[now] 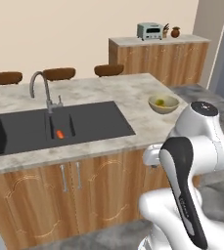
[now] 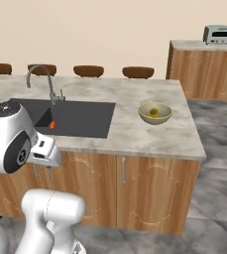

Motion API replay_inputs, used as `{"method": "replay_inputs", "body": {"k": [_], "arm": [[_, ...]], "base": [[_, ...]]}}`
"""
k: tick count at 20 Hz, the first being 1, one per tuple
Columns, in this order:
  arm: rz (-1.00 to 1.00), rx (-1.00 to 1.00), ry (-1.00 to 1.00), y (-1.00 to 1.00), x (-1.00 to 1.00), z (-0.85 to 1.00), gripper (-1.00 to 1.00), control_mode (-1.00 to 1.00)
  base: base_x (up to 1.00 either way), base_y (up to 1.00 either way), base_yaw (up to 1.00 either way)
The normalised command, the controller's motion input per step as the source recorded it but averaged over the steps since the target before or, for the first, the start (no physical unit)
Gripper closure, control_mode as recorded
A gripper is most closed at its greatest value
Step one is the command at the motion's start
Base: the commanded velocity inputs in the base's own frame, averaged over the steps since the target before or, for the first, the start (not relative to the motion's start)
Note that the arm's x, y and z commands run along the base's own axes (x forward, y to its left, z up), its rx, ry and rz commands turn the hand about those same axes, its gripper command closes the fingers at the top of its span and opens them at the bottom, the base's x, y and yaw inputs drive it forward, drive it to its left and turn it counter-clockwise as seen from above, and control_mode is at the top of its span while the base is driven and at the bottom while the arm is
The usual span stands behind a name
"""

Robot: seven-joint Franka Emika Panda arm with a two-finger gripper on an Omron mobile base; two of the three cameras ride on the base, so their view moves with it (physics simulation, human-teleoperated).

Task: Pick the mangos from the cabinet and place them in one bowl. Pick the carrot from the sink and place it in the other bowl.

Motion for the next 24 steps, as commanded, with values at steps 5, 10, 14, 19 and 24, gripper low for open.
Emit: {"method": "replay_inputs", "body": {"k": [5, 10, 14, 19, 24], "arm": [[0.00, 0.00, 0.00, 0.00, 0.00, 0.00, -1.00, 1.00], [0.00, 0.00, 0.00, 0.00, 0.00, 0.00, -1.00, 1.00], [0.00, 0.00, 0.00, 0.00, 0.00, 0.00, -1.00, 1.00], [0.00, 0.00, 0.00, 0.00, 0.00, 0.00, -1.00, 1.00], [0.00, 0.00, 0.00, 0.00, 0.00, 0.00, -1.00, 1.00]], "base": [[0.23, 0.61, 0.00], [0.50, 0.44, -0.01], [0.33, 0.23, -0.02], [0.29, 0.37, -0.05], [0.39, 0.52, -0.03]]}}
